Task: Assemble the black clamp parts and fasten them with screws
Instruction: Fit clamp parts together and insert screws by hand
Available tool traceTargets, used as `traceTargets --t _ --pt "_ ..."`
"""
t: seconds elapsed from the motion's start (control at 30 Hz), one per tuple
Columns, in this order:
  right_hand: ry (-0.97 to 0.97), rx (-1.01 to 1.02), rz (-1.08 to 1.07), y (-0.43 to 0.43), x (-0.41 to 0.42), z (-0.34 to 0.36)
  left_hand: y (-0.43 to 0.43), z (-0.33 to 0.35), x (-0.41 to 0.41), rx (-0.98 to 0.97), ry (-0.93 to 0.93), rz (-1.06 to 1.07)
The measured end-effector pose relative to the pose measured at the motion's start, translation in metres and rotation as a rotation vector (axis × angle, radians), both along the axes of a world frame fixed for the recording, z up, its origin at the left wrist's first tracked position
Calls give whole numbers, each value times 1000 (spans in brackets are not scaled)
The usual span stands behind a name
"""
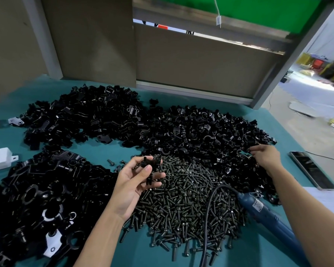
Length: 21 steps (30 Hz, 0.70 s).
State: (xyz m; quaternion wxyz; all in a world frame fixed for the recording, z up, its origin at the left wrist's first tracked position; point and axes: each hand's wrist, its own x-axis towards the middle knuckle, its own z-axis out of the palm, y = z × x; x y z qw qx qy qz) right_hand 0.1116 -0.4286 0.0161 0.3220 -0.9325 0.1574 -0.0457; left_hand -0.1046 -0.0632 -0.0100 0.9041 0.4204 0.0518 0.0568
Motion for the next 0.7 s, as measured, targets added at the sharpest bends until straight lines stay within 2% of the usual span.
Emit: traceTargets --t 0.13,0.27,0.4,0.57,0.7 --pt "217 -220 136 4 7 -2 0 -1 1 2 -1 12" --pt "294 -360 218 7 12 2 1 -2 2 16 4 17" --pt "320 -329 251 2 14 3 0 -2 2 29 -13 5" --pt "267 -141 241 -12 9 10 -1 -2 3 36 -15 -5" --pt "266 -125 273 -15 2 9 -2 -2 3 32 -5 -4"
